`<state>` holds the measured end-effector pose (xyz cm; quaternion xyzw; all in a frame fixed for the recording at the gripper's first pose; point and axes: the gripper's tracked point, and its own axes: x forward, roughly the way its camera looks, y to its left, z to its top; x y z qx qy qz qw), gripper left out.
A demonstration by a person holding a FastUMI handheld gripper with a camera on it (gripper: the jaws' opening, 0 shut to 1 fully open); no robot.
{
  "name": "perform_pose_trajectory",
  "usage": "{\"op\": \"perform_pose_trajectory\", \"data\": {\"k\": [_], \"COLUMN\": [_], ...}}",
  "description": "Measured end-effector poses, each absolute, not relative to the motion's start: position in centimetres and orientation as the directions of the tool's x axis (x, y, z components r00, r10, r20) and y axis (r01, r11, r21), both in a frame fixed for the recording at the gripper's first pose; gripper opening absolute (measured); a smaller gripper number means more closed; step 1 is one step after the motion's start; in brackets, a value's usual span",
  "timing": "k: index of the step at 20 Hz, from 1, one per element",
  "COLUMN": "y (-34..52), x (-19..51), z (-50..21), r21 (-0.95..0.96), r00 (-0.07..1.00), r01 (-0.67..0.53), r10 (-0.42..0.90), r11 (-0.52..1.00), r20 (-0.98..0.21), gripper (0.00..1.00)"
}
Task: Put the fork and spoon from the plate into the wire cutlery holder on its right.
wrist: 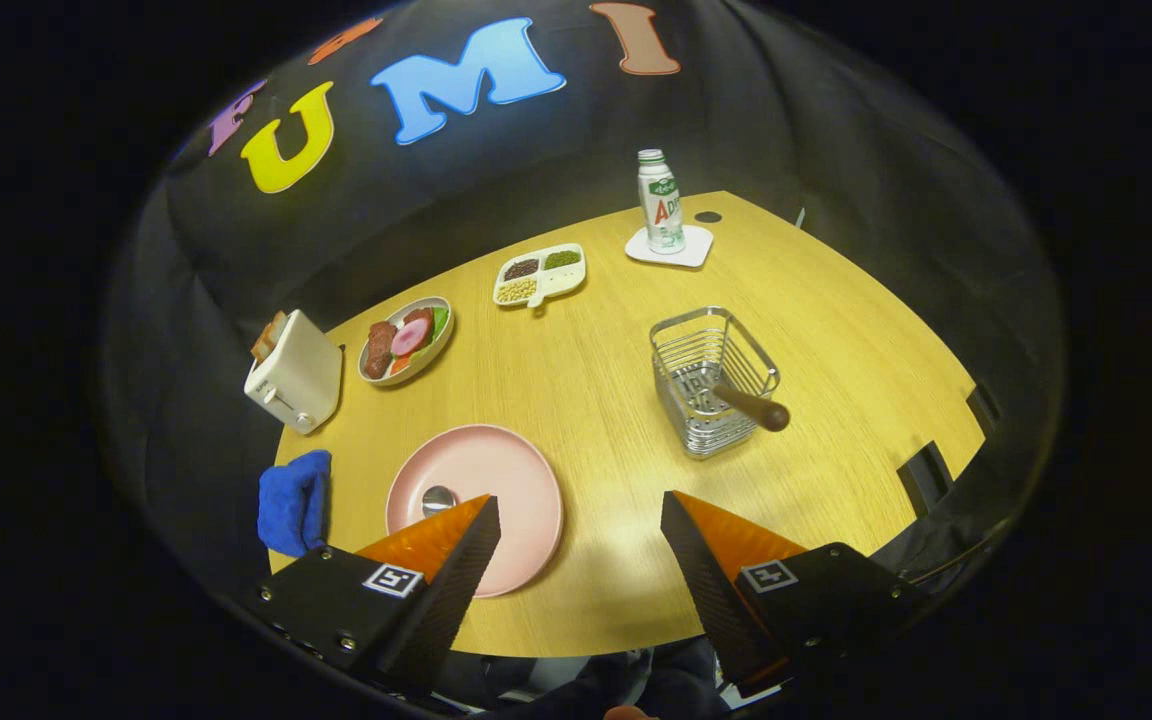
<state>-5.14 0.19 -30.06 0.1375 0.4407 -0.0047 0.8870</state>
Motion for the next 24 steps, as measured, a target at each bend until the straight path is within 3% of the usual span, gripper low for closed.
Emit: {"op": "perform_pose_trajectory", "data": {"k": [18, 21, 24], "y": [13.1, 14.3, 14.9], "x": [-5.6, -5.4, -5.2], "z": [-36.7, -38.5, -40.0], "r21": [0.259, 0.263, 0.257], "r00": [0.416, 0.372, 0.337], "r01": [-0.131, -0.131, -0.133], "r10": [0.29, 0.293, 0.287], "r11": [0.957, 0.956, 0.957], "r20": [-0.862, -0.881, -0.897], "gripper": [1.0, 0.88, 0.86]}}
